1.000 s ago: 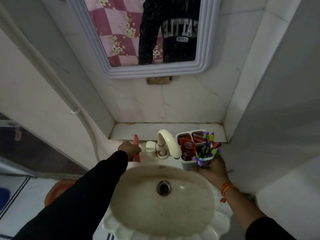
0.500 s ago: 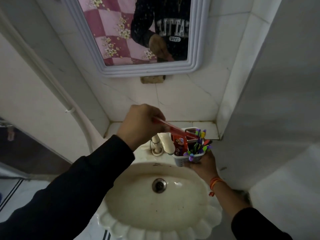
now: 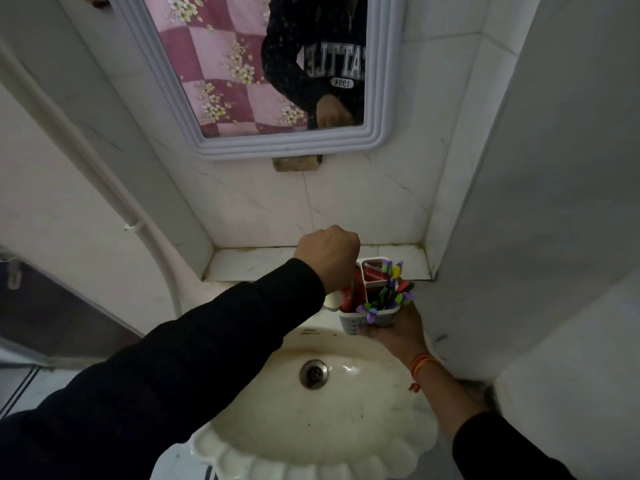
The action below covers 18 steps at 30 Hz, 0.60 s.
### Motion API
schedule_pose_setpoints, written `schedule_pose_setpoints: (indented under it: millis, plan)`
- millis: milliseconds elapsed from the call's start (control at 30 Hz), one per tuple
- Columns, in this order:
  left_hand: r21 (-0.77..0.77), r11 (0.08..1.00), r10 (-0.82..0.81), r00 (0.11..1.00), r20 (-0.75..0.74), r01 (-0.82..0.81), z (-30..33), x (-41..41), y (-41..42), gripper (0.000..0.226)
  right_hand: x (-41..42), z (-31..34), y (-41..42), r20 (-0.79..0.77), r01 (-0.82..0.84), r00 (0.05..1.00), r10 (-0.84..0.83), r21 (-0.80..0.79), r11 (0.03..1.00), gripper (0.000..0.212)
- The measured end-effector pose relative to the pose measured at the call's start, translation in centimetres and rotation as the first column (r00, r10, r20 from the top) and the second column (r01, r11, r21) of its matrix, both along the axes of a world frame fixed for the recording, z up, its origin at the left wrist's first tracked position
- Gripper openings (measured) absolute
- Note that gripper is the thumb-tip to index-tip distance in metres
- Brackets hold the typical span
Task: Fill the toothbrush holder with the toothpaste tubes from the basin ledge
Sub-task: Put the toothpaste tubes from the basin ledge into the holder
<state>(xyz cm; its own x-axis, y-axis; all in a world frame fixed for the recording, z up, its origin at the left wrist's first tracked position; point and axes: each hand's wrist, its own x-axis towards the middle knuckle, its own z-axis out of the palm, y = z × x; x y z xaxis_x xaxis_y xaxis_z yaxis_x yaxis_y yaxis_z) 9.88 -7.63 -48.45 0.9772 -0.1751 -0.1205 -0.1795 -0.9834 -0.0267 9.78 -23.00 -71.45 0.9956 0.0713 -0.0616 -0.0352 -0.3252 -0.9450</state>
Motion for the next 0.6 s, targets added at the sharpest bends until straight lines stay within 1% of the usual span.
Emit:
schedule_pose_setpoints:
  millis: [67, 167, 300, 400, 467, 533, 600]
  plan:
    - [-0.022, 0.999, 0.023, 1.000, 0.002, -0.023, 0.0, 0.2, 0.4, 0.020, 0.4, 0.0, -0.3, 0.001, -0.040, 0.999, 0.040, -0.014, 0.999, 0.090]
    - [-0.049, 0.997, 0.056, 0.998, -0.028, -0.057, -0.3, 0.2, 0.8, 0.017, 1.1, 0.4, -1.1, 0.001, -0.149, 0.989, 0.150, -0.109, 0.983, 0.089]
    - [-0.021, 0.998, 0.065, 0.996, -0.058, -0.066, -0.8, 0.3, 0.3, 0.013, 2.3, 1.0, -1.3, -0.018, -0.237, 0.972, 0.236, -0.095, 0.967, 0.092]
    - [0.012, 0.999, 0.053, 0.995, -0.083, -0.052, -1.5, 0.6, -0.3, 0.011, 2.3, 1.6, -1.0, 0.023, -0.234, 0.971, 0.239, -0.117, 0.965, 0.092]
    - [0.042, 0.999, 0.037, 0.996, -0.076, -0.034, -2.0, 0.5, -0.6, 0.010, 2.1, 1.7, -0.8, 0.043, -0.224, 0.972, 0.229, -0.097, 0.970, 0.099]
    - [0.063, 0.998, 0.026, 0.997, -0.076, -0.022, -2.2, 0.5, -0.6, 0.014, 1.8, 1.9, -0.7, 0.049, -0.204, 0.977, 0.209, -0.086, 0.975, 0.104]
    - [0.047, 0.998, 0.039, 0.996, -0.079, -0.035, -1.9, 0.7, -0.3, 0.017, 1.4, 2.1, -0.8, 0.056, -0.175, 0.982, 0.178, -0.058, 0.983, 0.107]
